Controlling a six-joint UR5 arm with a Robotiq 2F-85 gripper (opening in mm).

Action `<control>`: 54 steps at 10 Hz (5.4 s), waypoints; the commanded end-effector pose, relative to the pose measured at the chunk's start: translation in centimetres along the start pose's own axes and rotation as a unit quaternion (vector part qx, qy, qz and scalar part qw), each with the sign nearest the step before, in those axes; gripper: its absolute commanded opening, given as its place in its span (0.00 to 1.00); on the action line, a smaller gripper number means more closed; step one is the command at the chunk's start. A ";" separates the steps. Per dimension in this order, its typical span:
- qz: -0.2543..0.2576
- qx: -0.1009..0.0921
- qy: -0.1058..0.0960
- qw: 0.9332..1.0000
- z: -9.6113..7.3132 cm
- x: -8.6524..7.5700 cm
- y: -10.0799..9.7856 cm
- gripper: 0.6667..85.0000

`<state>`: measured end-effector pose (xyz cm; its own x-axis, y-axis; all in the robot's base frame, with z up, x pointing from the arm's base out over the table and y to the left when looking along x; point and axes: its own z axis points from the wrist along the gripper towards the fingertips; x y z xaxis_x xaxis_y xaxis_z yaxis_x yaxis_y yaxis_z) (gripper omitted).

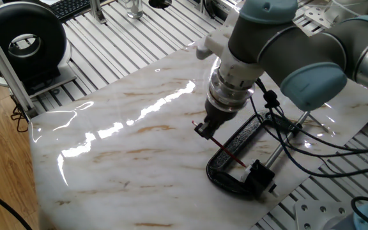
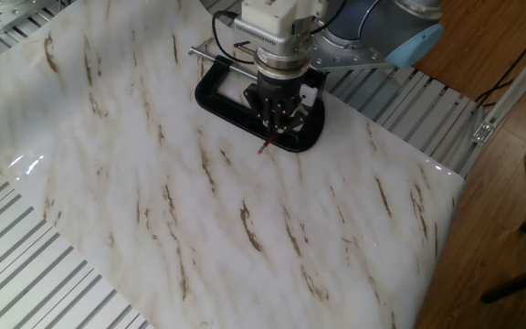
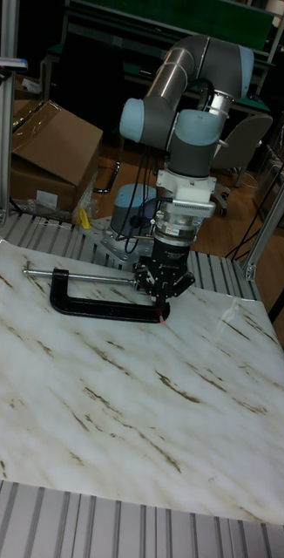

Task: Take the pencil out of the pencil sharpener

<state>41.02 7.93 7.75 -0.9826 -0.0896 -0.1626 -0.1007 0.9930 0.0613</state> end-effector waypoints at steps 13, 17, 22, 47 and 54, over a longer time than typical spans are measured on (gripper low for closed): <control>-0.161 0.049 0.135 0.976 -0.8 2.8 -3.1 0.00; -0.102 0.044 0.066 0.992 -0.1 -0.5 -2.1 0.00; -0.106 0.051 0.037 0.992 3.6 -6.6 -3.0 0.00; -0.036 0.056 0.042 0.997 -6.2 -5.5 0.0 0.00; 0.006 0.022 0.061 0.998 -6.1 -4.4 1.9 0.00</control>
<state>45.48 8.89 14.37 -0.9886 -0.1264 -0.0818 -0.1252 0.9919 -0.0204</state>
